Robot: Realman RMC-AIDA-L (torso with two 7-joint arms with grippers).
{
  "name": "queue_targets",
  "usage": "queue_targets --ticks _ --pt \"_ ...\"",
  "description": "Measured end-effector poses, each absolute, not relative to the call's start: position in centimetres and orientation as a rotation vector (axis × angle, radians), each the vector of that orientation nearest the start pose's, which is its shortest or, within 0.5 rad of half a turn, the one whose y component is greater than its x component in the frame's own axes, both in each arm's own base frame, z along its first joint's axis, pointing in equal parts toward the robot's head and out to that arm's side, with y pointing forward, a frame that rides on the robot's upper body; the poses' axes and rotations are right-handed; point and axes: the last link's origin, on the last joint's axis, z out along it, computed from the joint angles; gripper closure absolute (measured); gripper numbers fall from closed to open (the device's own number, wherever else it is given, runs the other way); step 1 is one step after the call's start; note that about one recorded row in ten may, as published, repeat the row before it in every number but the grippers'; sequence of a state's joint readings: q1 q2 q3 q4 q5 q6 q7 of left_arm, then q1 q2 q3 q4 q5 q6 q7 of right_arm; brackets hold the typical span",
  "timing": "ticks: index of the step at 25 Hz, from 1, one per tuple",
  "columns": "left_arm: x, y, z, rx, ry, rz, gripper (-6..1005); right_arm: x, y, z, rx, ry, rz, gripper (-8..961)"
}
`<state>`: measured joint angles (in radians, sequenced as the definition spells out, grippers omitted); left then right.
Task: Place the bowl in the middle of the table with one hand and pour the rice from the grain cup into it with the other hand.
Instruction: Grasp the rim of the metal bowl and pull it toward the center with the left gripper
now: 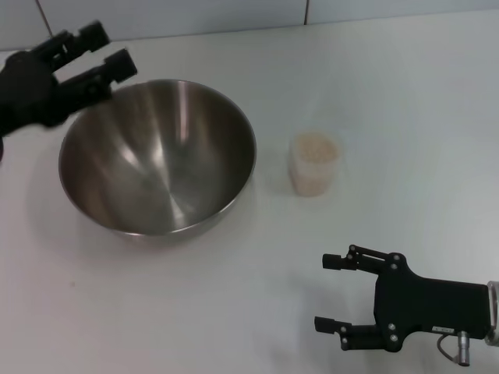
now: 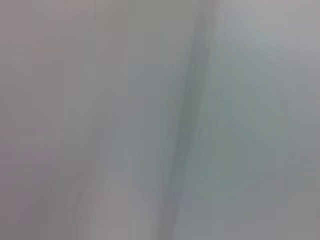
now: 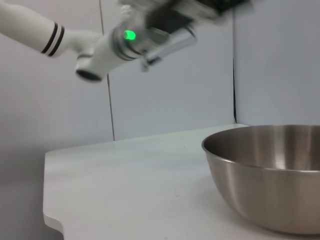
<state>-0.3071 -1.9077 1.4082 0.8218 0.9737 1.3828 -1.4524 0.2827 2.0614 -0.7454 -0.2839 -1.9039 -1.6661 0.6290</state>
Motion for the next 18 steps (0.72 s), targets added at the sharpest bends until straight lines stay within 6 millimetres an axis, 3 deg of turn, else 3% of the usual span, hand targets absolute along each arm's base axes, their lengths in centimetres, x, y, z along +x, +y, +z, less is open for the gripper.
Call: queue_targets --ticks 1,2,3,7,10,18 --pt "-22.7 34.0 5.2 -2.435 -0.715 -1.059 187 32.0 20.3 -5.0 -2.707 0.273 0.857 132" --pt "-22.7 34.0 5.2 -2.435 -0.715 -1.059 192 31.9 20.4 -4.9 -2.706 0.273 0.858 132" --pt "-23.3 36.2 6.1 -2.332 -0.872 -0.803 198 31.9 20.4 -4.9 -2.705 0.273 0.859 132" --pt "-24.4 38.8 7.8 -2.161 -1.041 -0.54 197 31.9 20.4 -4.9 -2.705 0.27 0.862 132" --pt "-25.0 38.7 7.3 -2.138 -1.156 -0.441 196 31.9 20.4 -4.9 -2.705 0.27 0.862 132" --pt "-25.4 37.7 5.1 -2.253 -1.181 -0.304 194 32.0 20.4 -5.0 -2.708 0.271 0.851 133"
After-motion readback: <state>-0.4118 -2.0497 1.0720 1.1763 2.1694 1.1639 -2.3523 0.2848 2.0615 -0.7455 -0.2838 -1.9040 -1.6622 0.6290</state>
